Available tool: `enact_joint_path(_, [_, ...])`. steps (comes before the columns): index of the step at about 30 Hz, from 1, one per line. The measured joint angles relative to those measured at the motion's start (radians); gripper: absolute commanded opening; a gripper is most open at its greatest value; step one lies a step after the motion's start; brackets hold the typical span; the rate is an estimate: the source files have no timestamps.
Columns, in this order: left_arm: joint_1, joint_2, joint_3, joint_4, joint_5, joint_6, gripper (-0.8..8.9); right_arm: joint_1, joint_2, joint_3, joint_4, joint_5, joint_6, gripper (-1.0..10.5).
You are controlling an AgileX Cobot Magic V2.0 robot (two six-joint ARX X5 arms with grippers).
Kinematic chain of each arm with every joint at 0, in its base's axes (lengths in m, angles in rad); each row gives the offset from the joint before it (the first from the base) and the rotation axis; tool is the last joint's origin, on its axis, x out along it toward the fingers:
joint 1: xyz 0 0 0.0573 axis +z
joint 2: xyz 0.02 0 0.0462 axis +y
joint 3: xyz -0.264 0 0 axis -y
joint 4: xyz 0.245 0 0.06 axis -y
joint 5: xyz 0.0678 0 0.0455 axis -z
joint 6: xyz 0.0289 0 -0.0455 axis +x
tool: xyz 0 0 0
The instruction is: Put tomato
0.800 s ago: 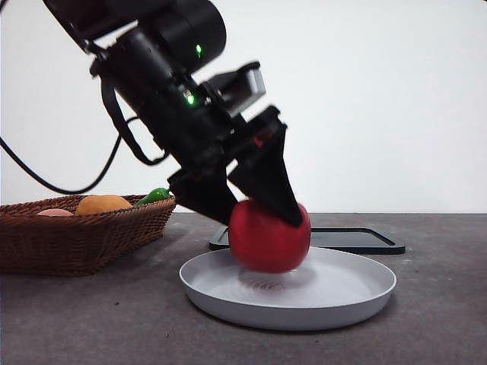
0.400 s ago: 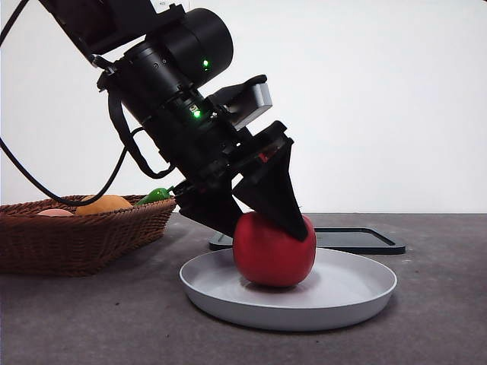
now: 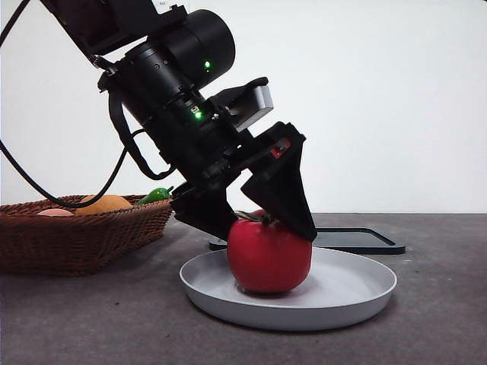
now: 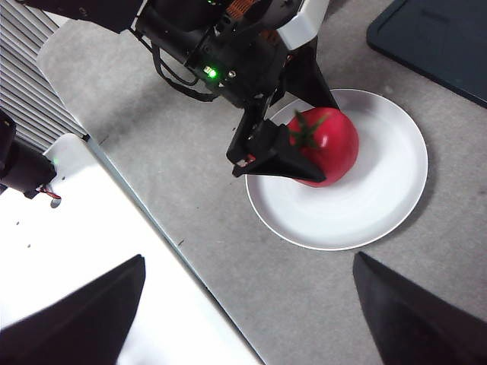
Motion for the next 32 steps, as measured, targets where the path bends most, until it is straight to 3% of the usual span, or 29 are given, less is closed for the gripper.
enact_joint_path(14, [0.017,-0.15,0.002,-0.052,0.0,-0.012,5.31,0.0,0.0,0.0,0.0,0.005,0.0,4.3])
enact_joint_path(32, [0.204,-0.586,0.003,-0.358,0.0,-0.023,5.28,0.0,0.043,0.0,0.034,0.031,0.0,4.3])
